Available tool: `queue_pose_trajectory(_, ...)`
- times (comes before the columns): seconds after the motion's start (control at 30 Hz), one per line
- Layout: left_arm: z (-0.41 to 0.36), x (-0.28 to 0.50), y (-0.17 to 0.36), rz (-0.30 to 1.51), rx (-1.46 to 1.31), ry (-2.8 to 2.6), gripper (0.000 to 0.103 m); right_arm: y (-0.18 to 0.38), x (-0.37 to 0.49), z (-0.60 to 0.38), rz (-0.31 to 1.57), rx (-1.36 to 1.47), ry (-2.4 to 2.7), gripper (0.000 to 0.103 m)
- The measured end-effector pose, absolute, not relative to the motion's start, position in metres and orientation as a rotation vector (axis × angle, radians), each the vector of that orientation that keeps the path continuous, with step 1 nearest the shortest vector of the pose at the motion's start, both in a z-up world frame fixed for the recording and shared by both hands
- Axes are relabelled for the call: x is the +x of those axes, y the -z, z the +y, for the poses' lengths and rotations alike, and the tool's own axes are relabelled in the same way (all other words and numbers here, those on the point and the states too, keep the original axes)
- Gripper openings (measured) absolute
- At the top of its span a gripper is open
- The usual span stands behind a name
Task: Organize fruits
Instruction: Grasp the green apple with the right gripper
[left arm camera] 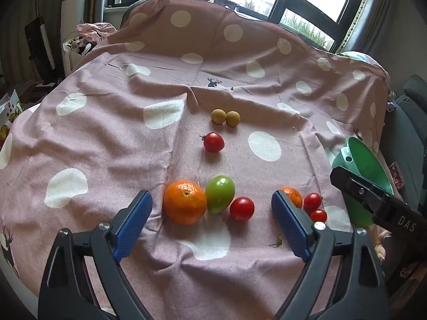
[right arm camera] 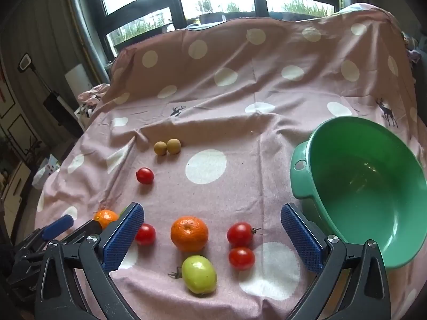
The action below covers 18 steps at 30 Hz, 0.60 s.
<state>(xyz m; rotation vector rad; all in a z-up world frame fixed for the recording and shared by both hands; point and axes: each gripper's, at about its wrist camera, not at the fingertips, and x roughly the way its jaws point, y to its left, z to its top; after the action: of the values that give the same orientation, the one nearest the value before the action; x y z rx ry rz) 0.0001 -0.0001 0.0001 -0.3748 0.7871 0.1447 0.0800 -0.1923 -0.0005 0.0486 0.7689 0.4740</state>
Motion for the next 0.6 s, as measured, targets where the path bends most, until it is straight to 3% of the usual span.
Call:
queue_pose_trajectory(0.1,-0.001,0.001,0.0,0.797,-0.429,-0.073,0.081,-0.002,0.08,-0.196,0.794,0.073,-0.501,0.1)
queue_pose_trajectory(0.17,-0.004,0.002,0.0,0.803,-0.458,-0.025,0.081,-0.003,0.079,-0.198,0.828,0.088,-0.529,0.086)
queue_pose_trajectory(0.3,-0.018,0.008,0.004,0.833,-0.472,0.035,0.078,0.0,0.079,-0.198,0.897,0.115,-0.571,0.079)
queue_pose_trajectory(0.37,-0.026,0.008,0.006,0.845,-0.458,0.065,0.077,0.006,0.083,-0.197,0.951,0.138,-0.598,0.063)
queue_pose_trajectory(0.6,-0.055,0.02,0.026,0.94,-0.466,0.208,0.054,0.03,0.093,-0.195,1.104,0.192,-0.639,0.056)
